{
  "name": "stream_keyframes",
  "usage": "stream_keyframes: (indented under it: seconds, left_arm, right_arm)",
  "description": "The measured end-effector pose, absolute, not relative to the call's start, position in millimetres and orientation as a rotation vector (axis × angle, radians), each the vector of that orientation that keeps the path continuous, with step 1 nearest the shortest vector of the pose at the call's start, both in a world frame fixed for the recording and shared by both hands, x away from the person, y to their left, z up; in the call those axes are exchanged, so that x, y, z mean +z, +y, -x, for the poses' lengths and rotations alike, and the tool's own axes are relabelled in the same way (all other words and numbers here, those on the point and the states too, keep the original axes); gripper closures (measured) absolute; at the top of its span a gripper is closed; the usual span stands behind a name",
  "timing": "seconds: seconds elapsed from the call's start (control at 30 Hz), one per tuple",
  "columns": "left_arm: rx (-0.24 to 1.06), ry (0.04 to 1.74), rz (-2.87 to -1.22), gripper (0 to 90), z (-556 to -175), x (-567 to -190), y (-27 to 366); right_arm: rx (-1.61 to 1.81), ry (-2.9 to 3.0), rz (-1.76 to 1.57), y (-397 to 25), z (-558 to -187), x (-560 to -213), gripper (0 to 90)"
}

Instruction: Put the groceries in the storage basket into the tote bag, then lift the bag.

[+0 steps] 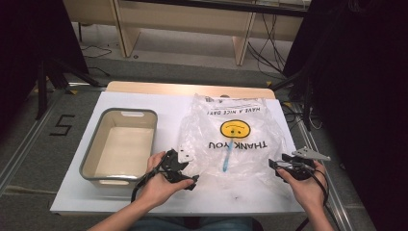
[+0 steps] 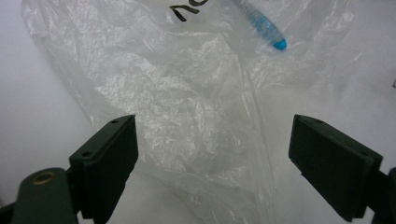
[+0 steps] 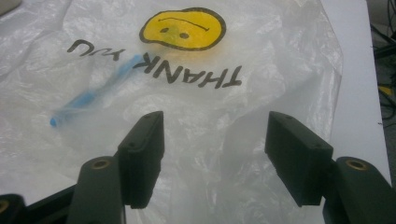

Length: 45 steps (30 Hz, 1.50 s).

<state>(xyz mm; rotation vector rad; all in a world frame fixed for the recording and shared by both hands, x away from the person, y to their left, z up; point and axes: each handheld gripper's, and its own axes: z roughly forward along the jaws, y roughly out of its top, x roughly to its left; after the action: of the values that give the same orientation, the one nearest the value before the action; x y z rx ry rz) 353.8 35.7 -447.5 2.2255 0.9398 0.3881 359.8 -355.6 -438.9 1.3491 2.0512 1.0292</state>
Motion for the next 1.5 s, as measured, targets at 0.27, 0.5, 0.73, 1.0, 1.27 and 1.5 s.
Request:
stream_keyframes:
  seconds: [0.27,0.5,0.73,1.0,1.27,1.5]
  left_arm:
    - [0.386,0.969,-2.226,15.4,-356,-452,37]
    - [0.4,0.994,-2.222,15.6,-357,-454,36]
    - [0.394,1.008,-2.22,15.6,-358,-456,36]
    - [0.404,1.033,-2.221,16.3,-359,-456,37]
    - [0.394,1.07,-2.24,16.1,-361,-460,37]
    - [0.373,1.133,-2.275,16.0,-361,-465,36]
  right_arm:
    - [1.037,2.009,-1.349,-356,-357,-440,36.0]
    - [1.035,2.003,-1.354,-356,-357,-440,36.0]
    - [1.036,1.998,-1.356,-357,-357,-439,36.0]
    - [1.047,1.995,-1.366,-356,-355,-439,36.4]
    - [1.037,1.986,-1.379,-360,-357,-436,35.4]
    - [1.04,1.952,-1.397,-367,-353,-433,35.1]
